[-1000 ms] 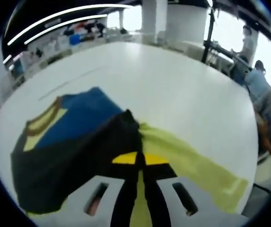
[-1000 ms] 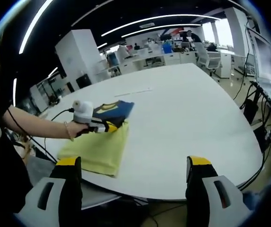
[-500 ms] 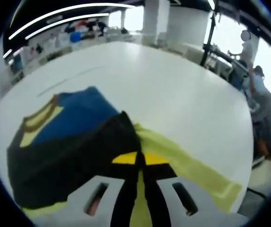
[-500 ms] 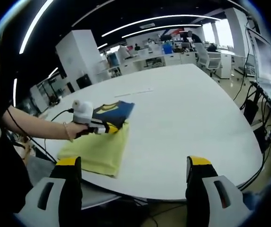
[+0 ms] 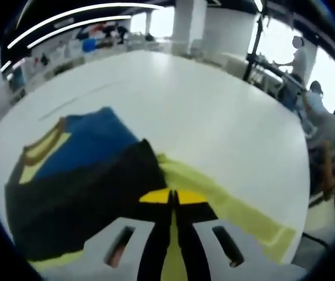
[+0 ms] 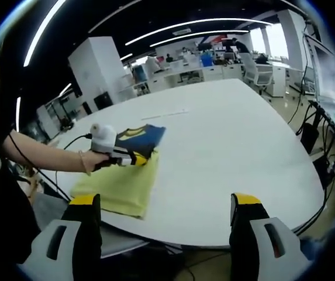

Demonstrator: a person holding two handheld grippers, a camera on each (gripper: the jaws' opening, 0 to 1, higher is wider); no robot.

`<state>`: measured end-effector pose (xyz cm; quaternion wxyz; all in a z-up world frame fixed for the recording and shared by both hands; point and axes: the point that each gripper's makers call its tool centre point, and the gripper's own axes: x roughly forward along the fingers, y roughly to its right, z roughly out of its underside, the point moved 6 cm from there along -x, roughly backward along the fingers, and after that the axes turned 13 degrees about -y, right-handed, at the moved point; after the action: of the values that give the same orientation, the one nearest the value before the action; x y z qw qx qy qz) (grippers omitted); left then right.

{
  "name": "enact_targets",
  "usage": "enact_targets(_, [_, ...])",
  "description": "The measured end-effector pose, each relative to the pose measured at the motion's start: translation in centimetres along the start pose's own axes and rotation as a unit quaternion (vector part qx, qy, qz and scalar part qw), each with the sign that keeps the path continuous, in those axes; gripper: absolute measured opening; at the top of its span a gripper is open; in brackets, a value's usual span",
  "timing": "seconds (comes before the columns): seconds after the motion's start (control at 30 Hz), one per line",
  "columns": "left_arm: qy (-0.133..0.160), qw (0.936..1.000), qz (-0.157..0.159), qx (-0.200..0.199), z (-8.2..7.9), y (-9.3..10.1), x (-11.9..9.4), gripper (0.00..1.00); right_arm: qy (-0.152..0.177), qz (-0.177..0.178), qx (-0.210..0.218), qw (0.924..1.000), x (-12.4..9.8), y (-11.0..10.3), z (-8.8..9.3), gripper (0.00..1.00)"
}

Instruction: Fold the garment on the visible template until the final outline fits inside the template.

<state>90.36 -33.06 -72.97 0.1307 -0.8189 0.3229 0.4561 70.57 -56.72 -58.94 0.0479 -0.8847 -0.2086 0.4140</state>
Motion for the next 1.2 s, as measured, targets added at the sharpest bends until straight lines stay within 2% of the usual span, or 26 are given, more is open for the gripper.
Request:
enact_targets(0.23, [-0.004,1.0,0.001,-0.003,0.3,-0.2,0.0,0.0,0.003,0.004,0.002,1.0,-0.3,0.2,0.0,0.92])
enact_targets(0.47, [0.007,0.9999,-0.009,-0.011,0.2,-1.1,-1.3,0.0,0.006,-0.004,-0.001,1.0,0.2,-0.3,-0.5,0.92])
enact_targets(0.63, [0.014,0.9996,-0.011,-0.023,0.7,-2.1,-3.0,0.14,0.009,-0.013,-0.016,0.9998,0.7,-1.2,-1.5,0.92])
enact_targets(0.83, [0.018,0.9988,-0.021,-0.041,2.2,-3.9,-5.5,0.21,0.017,-0.026,-0.037,0.9988,1.4,-2.5,-2.8,0.92])
enact_targets(1.2, [0.019,0.9978,-0.025,-0.059,6.5,-6.9,-10.6,0.39,0.023,-0.055,-0.071,0.9957,2.8,-5.3,-4.6,0.92])
